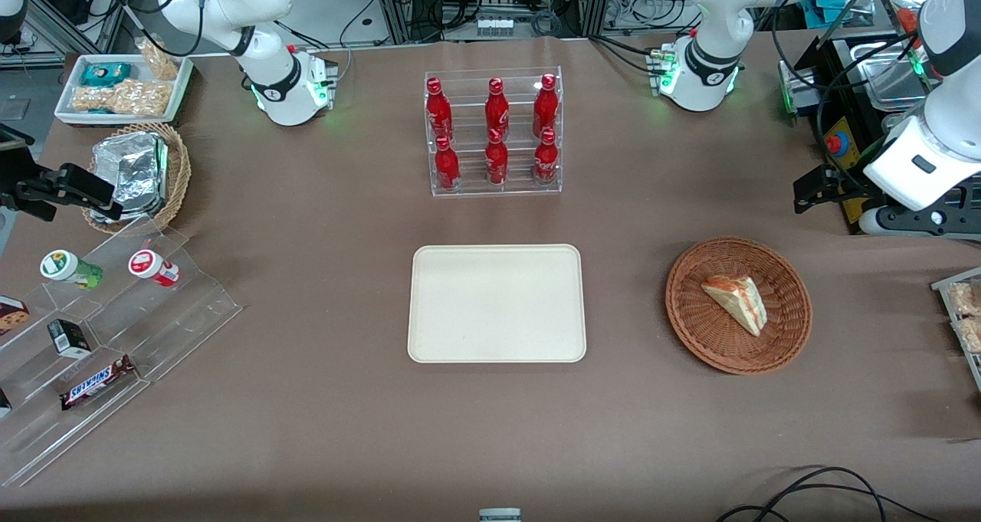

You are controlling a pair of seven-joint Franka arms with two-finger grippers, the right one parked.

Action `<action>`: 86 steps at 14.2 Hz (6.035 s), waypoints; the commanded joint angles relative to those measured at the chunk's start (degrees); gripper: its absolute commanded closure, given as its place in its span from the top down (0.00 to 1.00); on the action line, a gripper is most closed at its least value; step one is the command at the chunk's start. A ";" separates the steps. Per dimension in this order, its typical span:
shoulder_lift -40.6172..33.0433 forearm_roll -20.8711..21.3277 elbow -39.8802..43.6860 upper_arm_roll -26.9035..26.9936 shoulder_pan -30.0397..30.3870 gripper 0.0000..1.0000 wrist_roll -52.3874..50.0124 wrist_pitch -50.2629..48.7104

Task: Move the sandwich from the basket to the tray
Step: 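Move the left gripper over the wicker basket toward the sandwich, then lower the left gripper and grasp the wrapped sandwich in the basket, then lift the sandwich and carry it over the cream tray, then lower the sandwich onto the tray and open the left gripper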

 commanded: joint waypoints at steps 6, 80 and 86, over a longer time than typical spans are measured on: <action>0.07 -0.51 -0.23 -0.92 1.07 1.00 0.97 -0.75; 46.04 1.78 16.82 -9.36 -32.24 0.10 -46.14 33.53; 40.43 0.63 17.17 -8.92 -31.98 1.00 -51.59 29.33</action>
